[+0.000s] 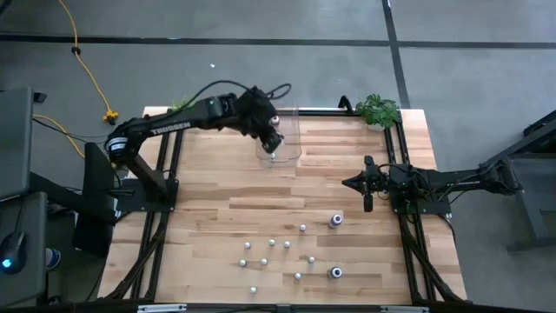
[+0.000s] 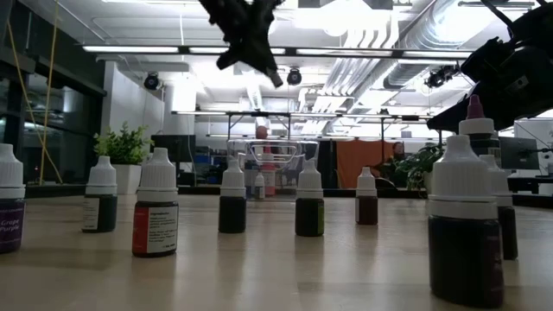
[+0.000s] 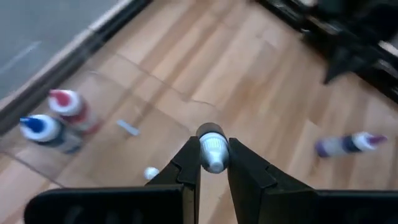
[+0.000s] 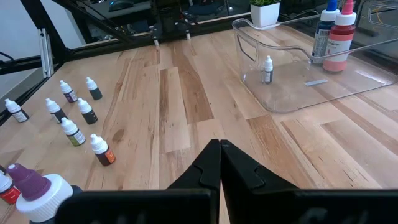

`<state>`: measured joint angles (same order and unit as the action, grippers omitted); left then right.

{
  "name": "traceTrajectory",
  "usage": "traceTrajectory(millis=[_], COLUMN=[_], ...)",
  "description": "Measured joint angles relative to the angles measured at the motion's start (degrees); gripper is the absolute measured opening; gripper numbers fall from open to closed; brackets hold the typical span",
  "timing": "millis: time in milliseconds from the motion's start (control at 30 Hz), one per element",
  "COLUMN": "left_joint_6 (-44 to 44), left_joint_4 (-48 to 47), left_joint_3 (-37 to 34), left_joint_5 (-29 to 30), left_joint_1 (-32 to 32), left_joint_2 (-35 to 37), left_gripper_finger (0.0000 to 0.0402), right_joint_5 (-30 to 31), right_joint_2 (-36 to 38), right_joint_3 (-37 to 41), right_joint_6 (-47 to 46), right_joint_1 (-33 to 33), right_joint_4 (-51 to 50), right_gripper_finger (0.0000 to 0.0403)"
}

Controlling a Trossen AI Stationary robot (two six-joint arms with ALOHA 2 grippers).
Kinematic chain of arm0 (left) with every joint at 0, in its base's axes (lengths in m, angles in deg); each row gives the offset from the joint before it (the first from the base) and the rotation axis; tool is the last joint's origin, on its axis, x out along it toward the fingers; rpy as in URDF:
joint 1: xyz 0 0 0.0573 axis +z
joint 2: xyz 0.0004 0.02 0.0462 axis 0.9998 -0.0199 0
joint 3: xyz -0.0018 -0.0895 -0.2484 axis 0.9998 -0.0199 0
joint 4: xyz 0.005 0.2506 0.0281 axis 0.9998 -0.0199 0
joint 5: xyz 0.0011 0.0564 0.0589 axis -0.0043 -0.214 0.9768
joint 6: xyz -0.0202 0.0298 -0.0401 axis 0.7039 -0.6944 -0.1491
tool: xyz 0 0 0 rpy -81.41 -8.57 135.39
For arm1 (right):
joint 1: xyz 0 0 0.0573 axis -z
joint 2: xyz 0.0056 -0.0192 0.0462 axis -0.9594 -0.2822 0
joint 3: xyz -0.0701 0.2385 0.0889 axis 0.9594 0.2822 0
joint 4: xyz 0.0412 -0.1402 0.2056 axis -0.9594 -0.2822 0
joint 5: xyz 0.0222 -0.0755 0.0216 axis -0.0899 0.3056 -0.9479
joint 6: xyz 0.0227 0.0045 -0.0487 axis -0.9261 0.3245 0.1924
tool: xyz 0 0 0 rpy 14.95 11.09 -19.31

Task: Pick & Place food coloring
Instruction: Put the small brown food coloring into the transparent bin

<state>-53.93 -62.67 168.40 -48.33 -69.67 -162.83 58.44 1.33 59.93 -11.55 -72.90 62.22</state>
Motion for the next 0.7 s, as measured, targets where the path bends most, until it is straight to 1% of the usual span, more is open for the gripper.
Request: traceTrajectory(millis=[167,367,567,700], left_joint_6=[-0.2,-2.2,-5.3,-6.7], left_joint_4=[0.4,-1.3,-1.0,-1.2], left_joint_3=[0.1,-0.1,-0.1,-0.1], left_joint_5=[0.1,0.0,1.5,1.9], left_joint_1=[3.8,6.9,7.1,7.0], left_joint_2=[-2.3,-8.3,-14.4,-17.2], left_gripper_finger=[0.0046,0.0047,0.0047,0.0047], right_joint_5=[0.0,0.0,0.0,0.0], right_joint_2=[0.0,0.0,0.0,0.0], right_joint_3=[0.0,0.0,0.0,0.0], right_joint_6=[0.0,0.0,0.0,0.0], right_joint_1=[0.0,0.0,0.0,0.0], right_joint_4=[0.0,-0.1,0.0,0.0], right_gripper_finger=[0.0000,0.0000,0.0000,0.0000])
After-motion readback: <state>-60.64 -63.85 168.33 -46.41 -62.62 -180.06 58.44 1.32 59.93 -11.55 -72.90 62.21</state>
